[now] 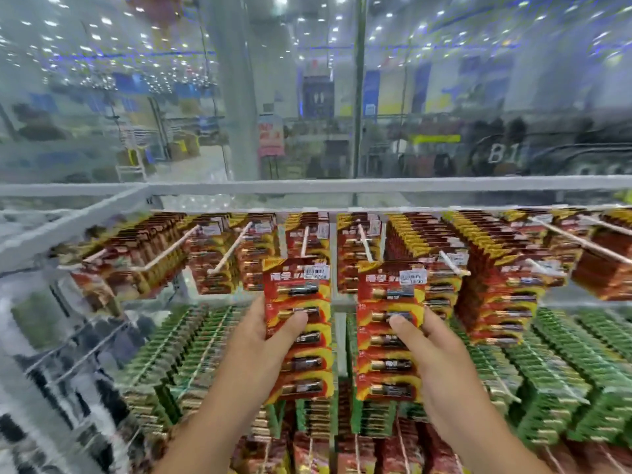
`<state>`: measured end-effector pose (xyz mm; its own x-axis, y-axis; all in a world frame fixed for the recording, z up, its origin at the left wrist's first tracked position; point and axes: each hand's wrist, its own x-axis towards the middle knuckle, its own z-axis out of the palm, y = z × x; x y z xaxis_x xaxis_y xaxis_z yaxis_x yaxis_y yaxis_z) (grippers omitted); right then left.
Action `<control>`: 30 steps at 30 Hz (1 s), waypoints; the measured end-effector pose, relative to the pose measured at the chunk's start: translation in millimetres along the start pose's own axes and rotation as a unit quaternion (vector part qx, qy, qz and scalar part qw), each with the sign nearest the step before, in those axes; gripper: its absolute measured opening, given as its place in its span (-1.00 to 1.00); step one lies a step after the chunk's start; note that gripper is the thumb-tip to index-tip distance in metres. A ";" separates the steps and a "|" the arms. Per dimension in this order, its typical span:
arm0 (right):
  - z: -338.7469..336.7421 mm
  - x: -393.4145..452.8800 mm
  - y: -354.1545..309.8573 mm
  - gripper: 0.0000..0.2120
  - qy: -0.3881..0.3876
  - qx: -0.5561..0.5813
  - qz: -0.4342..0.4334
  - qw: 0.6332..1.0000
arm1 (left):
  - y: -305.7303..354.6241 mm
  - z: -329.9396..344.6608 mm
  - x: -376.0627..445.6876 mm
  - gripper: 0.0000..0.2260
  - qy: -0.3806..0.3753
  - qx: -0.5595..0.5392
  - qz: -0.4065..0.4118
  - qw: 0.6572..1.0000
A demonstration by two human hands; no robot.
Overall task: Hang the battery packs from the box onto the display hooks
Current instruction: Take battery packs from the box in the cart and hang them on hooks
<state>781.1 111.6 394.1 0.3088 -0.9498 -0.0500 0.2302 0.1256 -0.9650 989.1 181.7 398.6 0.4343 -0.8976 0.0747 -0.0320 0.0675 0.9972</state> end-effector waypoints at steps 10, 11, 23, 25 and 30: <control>0.6 8.8 10.1 -0.91 -0.004 -0.043 -0.003 0.999 | -9.7 8.4 23.3 -0.71 -0.001 -0.016 -0.036 0.999; 0.9 11.3 10.8 -0.83 -0.013 -0.039 0.005 0.999 | -8.1 10.0 25.0 -0.68 -0.002 -0.013 -0.037 0.999; 27.5 78.0 26.3 -0.35 0.065 -0.031 -0.017 0.997 | -12.4 22.2 73.2 -0.74 0.052 -0.004 -0.030 0.998; 29.1 92.3 32.4 -0.40 0.075 -0.017 -0.025 0.997 | -15.4 23.1 83.4 -0.79 0.062 -0.003 -0.018 0.998; 41.1 129.8 47.7 -0.33 0.135 -0.025 -0.068 0.988 | -11.1 30.0 110.7 -0.81 0.079 0.033 0.018 0.996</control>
<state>870.1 6.1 352.1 0.0184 -0.9996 0.0201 0.2055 -0.0159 -0.9785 1010.5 68.5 395.9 0.5680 -0.8149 0.1149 -0.1065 0.0657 0.9921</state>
